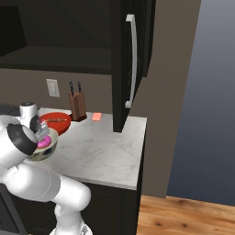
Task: Pick both bowls and place them on the counter. Then place the donut in one bowl and place the kebab skewer in the other bowl.
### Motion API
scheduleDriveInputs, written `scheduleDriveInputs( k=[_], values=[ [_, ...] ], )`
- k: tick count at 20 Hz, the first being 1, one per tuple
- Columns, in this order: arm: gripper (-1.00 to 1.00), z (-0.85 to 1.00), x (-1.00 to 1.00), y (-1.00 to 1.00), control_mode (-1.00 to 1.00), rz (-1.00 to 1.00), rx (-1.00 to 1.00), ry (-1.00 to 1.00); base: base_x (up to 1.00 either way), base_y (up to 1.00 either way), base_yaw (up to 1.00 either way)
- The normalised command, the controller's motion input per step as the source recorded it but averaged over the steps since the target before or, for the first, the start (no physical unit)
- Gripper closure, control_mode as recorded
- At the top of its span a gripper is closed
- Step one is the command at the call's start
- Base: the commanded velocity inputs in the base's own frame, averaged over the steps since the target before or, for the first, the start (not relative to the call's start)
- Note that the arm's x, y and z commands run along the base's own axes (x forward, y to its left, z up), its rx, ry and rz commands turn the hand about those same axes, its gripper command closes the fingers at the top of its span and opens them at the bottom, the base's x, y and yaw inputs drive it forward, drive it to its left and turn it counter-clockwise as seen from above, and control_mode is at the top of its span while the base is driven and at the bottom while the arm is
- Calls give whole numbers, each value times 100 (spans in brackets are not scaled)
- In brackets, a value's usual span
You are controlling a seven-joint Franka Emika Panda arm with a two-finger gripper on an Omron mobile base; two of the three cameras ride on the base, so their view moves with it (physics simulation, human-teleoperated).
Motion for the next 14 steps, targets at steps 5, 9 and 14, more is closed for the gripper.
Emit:
scheduleDriveInputs(
  k=[5, 9, 14],
  values=[
    [100, -11, 8, 3, -100, -5, 0, 0, 0, 0, 0],
    [100, -8, 1, 5, -100, -5, 0, 0, 0, 0, 0],
    [-100, 0, -6, 8, -100, -5, 0, 0, 0, 0, 0]
  ],
)
